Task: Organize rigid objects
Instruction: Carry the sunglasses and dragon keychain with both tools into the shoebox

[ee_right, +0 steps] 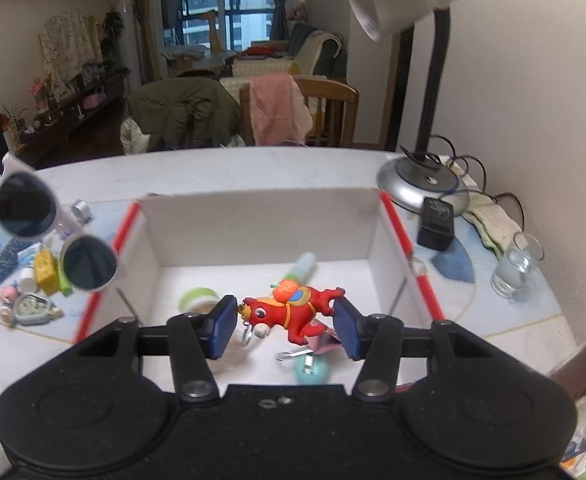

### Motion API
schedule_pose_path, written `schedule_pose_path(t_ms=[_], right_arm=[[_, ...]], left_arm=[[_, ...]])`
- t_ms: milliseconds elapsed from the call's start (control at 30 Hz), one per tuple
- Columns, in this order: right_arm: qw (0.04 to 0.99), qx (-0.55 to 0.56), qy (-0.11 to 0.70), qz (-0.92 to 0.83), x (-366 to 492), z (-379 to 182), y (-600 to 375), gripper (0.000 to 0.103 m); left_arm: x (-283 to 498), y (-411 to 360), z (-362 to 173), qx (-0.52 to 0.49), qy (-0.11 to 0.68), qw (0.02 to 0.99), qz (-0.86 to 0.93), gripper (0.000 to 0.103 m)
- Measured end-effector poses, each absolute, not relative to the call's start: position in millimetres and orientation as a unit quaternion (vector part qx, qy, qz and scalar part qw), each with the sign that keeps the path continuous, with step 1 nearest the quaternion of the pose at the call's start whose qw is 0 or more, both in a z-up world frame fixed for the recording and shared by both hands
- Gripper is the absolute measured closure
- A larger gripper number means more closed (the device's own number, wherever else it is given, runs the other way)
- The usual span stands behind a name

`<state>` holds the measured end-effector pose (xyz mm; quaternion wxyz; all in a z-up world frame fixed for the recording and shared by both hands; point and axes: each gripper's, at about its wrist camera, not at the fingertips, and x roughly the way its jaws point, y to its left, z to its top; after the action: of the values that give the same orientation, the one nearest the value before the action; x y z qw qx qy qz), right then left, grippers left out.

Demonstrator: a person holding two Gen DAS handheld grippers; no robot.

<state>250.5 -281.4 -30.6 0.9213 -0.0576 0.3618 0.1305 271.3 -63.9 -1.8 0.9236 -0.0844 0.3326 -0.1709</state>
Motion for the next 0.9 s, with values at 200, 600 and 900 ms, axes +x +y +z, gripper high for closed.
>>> schedule_pose_path(t_ms=[200,600,900], right_arm=[[0.912,-0.073,0.381,0.133,261,-45,-291,0.051],[0.885,-0.093,0.429,0.154,288,-75,-296,0.051],[0.870,-0.105,0.447,0.177,299,-88,-293,0.051]], left_arm=[[304,-99,-18,-0.081,0.351,0.917,-0.172,0.085],[354,-131,-60,-0.105,0.385,0.904,-0.156,0.085],[373,-132,-83,-0.097,0.403,0.901,-0.127,0.085]])
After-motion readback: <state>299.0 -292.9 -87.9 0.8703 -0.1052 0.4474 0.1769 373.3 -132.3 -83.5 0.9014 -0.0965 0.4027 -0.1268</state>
